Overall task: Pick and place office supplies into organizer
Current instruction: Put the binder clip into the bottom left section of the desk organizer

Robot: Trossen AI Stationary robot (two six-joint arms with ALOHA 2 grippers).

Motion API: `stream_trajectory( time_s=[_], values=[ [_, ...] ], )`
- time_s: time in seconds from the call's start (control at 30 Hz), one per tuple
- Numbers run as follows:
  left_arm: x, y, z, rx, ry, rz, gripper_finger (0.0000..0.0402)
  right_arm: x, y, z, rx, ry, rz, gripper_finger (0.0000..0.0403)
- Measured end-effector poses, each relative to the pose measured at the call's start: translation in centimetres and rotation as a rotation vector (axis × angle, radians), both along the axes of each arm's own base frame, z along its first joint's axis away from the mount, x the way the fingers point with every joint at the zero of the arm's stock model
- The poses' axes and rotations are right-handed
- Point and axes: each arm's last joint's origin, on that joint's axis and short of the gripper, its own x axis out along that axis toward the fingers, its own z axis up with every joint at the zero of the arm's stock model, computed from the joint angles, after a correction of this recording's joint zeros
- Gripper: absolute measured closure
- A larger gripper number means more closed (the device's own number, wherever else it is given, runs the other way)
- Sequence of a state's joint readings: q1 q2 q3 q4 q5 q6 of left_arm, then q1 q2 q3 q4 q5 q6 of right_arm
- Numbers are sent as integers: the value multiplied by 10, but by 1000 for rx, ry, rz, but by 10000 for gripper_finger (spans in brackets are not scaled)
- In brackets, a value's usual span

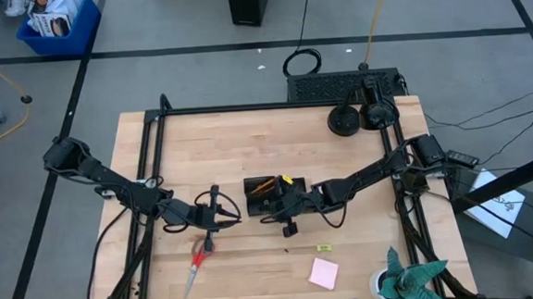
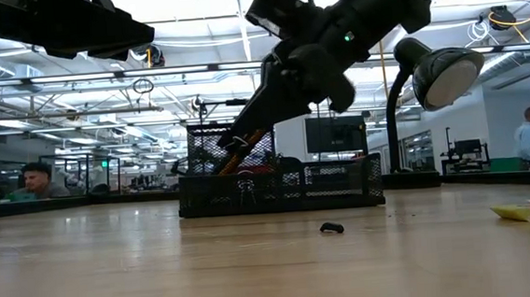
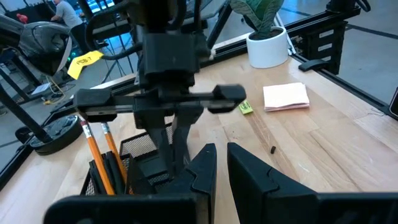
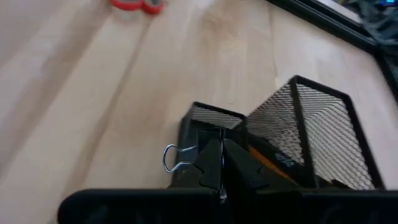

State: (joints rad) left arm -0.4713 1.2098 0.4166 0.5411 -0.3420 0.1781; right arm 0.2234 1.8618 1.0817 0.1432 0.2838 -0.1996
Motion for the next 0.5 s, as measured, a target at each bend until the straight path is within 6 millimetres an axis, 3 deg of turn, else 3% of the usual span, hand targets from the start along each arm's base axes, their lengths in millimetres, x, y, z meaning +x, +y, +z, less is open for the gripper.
stream_trajectory(
  time_s=[0.2, 0.5],
  values=[
    [0, 0, 0, 0, 0, 0, 355, 2, -2, -13, -45, 28, -37, 403],
    [0, 0, 0, -3, 1, 0, 355, 2, -2, -15, -43, 29, -33, 399]
  ],
)
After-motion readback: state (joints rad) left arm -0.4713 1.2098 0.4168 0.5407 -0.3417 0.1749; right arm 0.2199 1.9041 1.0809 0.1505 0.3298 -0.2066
